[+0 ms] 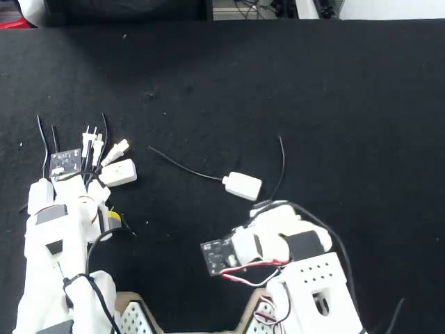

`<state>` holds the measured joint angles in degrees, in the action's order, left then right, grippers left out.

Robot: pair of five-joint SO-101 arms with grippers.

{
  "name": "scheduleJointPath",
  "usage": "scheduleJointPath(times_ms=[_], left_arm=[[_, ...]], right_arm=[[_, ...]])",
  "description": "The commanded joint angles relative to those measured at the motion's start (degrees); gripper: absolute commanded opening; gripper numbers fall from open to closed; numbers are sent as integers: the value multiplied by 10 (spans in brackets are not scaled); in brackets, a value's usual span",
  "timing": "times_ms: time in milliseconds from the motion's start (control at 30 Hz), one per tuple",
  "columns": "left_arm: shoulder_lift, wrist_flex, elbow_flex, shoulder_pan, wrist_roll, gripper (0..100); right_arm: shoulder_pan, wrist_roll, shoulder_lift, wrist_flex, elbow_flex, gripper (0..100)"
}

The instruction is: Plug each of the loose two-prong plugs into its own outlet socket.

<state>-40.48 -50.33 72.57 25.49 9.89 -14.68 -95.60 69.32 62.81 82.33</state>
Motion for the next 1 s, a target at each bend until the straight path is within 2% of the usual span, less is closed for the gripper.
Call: scheduleJointPath(times_ms=[0, 133, 467, 733, 800, 900, 967], left_arm=[[-5, 4, -2, 15, -9, 264], [-5, 4, -2, 15, -10, 264], [-5, 2, -2, 15, -10, 264], [-4, 2, -2, 15, -10, 264], [-4, 2, -2, 15, -10, 264], [-4, 2, -2, 15, -10, 264], [-4, 2, -2, 15, -10, 264]], right_arm=[[-20, -10, 10, -14, 11, 156], [-14, -39, 13, -20, 29, 153], [5, -68, 10, -114, 69, 155], [7, -69, 10, -141, 99, 150], [8, -69, 12, -141, 99, 120], [8, -66, 15, -141, 96, 11], [9, -52, 15, -137, 88, 21]])
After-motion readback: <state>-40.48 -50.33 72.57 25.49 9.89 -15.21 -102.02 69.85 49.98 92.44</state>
